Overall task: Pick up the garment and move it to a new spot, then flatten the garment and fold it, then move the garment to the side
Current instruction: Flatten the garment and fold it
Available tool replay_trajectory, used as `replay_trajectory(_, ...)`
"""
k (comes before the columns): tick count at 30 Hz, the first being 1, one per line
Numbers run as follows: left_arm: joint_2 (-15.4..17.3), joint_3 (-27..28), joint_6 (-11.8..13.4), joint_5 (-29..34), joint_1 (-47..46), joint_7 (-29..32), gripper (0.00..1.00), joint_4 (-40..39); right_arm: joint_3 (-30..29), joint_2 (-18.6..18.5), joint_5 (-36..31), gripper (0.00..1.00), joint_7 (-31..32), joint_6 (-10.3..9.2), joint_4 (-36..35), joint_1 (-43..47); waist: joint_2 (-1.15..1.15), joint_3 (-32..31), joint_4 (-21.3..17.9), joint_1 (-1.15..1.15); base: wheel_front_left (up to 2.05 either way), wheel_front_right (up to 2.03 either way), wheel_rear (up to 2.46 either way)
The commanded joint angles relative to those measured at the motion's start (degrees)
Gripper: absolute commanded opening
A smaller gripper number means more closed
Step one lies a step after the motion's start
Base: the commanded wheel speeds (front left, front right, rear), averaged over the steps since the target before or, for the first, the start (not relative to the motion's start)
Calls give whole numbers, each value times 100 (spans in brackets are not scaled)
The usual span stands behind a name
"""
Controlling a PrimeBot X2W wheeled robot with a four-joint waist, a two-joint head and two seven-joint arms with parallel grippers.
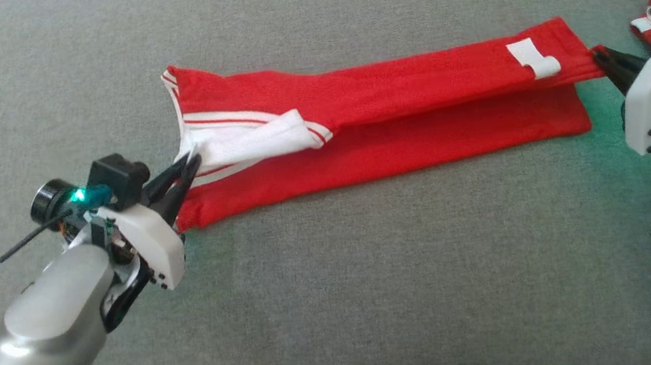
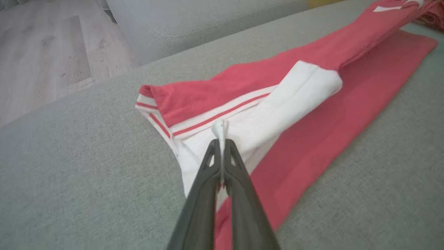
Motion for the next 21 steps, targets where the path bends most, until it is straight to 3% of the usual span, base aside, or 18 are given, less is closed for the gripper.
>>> replay_trajectory(1,290,169,18,-81,-135,63,0,-157,46,-223,92,0,42,-5,-162,112,0,1,-17,0,0,0,0)
replay_trajectory(11,565,-92,-26,-393,-59,690,0,-678,352,-288,590,0,168,-5,-346,223,0,-39,-100,0,0,0,0)
replay_trajectory(12,587,-121,-28,-421,-50,751,30,-739,357,-280,664,36,148,-5,-349,239,0,-53,-106,0,0,0,0)
replay_trajectory(13,610,-132,-29,-445,-42,784,80,-792,345,-265,756,98,139,-5,-336,259,0,-70,-114,0,0,0,0)
replay_trajectory(14,634,-131,-25,-461,-32,796,100,-827,304,-228,911,100,185,-5,-294,295,0,-97,-125,0,0,0,0)
replay_trajectory(17,660,-65,156,-424,-29,694,100,-869,185,-180,1272,100,130,-5,-352,329,0,-191,-147,0,0,0,0)
replay_trajectory(21,449,294,762,-447,-105,251,100,-827,-317,-139,1626,100,-647,-5,-392,275,0,-318,-110,0,0,0,0)
